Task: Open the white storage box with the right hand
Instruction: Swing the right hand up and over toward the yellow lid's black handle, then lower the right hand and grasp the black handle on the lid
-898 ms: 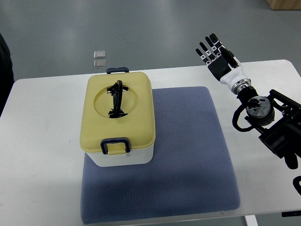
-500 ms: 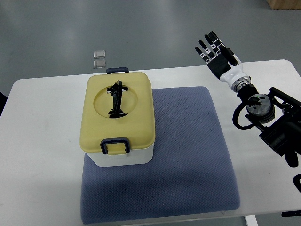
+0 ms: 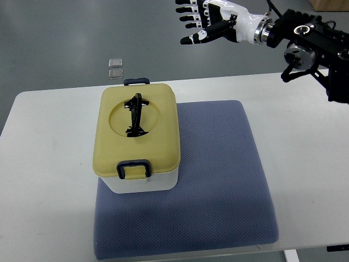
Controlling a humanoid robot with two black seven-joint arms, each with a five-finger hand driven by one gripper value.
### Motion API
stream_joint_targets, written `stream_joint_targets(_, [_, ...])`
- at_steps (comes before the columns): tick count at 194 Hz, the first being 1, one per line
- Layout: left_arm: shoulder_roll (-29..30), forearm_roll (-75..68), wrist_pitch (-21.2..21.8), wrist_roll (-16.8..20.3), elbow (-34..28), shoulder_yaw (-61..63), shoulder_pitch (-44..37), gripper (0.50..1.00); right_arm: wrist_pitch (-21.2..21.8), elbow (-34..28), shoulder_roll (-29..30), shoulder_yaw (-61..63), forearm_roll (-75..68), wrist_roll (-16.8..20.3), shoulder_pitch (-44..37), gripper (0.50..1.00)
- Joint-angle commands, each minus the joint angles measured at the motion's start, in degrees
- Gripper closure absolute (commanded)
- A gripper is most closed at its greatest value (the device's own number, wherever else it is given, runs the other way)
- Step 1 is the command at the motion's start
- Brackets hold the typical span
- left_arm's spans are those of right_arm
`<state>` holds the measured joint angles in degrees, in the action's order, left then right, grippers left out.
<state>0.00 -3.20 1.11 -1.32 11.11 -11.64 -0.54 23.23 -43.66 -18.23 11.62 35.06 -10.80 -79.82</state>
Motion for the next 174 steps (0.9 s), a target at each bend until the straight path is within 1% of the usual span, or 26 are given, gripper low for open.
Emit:
stream_joint_targets(1, [0.0,0.0,-0.1,0.0,0.1,0.0,0.0,0.5,1.7,-3.9,-0.1,-10.9,8.4,-0.5,-10.0,0.566])
stream_joint_targets(9, [0.0,0.0,-0.1,0.0,0.1,0.0,-0.1,0.5,1.9,-5.5,0.0,-16.0,10.7,-1.0,-14.4,0.566])
stream_joint_targets(18, [0.0,0.0,-0.1,0.0,0.1,-0.1,-0.1,0.5,1.6,-8.1,0.0,-22.2,14.9,-2.5,-19.6,0.566])
stream_joint_targets(26, [0.0,0.0,-0.1,0.0,0.1,-0.1,-0.1,0.5,1.2,-10.0,0.2,-24.8,18.1,-3.7,-22.4,0.566])
stream_joint_targets(34, [0.0,0.0,-0.1,0.0,0.1,0.0,-0.1,0.5,-0.1,-12.3,0.6,-27.4,22.1,-5.5,-25.1,0.568])
stream_joint_targets(37, [0.0,0.0,-0.1,0.0,0.0,0.0,-0.1,0.5,-1.4,-13.1,0.7,-28.4,23.9,-6.5,-26.1,0.568])
stream_joint_targets(39, [0.0,0.0,-0.1,0.0,0.0,0.0,-0.1,0.5,-1.4,-13.1,0.7,-28.4,23.9,-6.5,-26.1,0.568])
stream_joint_targets(46, [0.0,0.0,-0.1,0.0,0.0,0.0,-0.1,0.5,-4.7,-14.7,0.7,-29.5,27.2,-8.7,-27.1,0.568])
stream_joint_targets(54, [0.0,0.0,-0.1,0.0,0.1,0.0,-0.1,0.5,-7.4,-16.2,0.9,-30.2,30.0,-10.8,-27.3,0.568])
stream_joint_targets(58, [0.0,0.0,-0.1,0.0,0.1,0.0,-0.1,0.5,-7.9,-16.5,0.9,-30.2,30.6,-11.3,-27.3,0.568])
stream_joint_targets(60, [0.0,0.0,-0.1,0.0,0.1,0.0,-0.1,0.5,-9.1,-17.2,1.0,-30.4,31.8,-12.3,-27.3,0.568])
stream_joint_targets(74, [0.0,0.0,-0.1,0.0,0.1,-0.1,-0.1,0.5,-11.9,-18.5,1.6,-32.1,34.8,-15.2,-27.0,0.57])
stream_joint_targets(85, [0.0,0.1,-0.1,0.1,0.0,-0.4,-0.1,0.5,-14.2,-18.5,2.4,-34.1,36.5,-16.4,-26.8,0.572])
stream_joint_targets(91, [0.0,0.1,-0.1,0.1,0.0,-0.5,-0.1,0.5,-15.3,-18.5,2.7,-34.7,36.8,-16.8,-26.7,0.572])
stream_joint_targets(100, [0.0,0.1,-0.1,0.0,-0.2,-0.5,-0.1,0.5,-18.1,-18.6,3.1,-35.9,37.1,-17.6,-26.7,0.572])
stream_joint_targets(111, [0.0,0.1,-0.1,0.1,-0.5,-0.5,-0.1,0.5,-19.8,-18.6,3.6,-36.3,37.2,-18.0,-26.5,0.572])
stream_joint_targets(174, [0.0,0.1,-0.1,0.1,-0.6,-0.6,-0.1,0.5,-22.3,-17.5,6.7,-36.9,38.3,-17.9,-22.8,0.576])
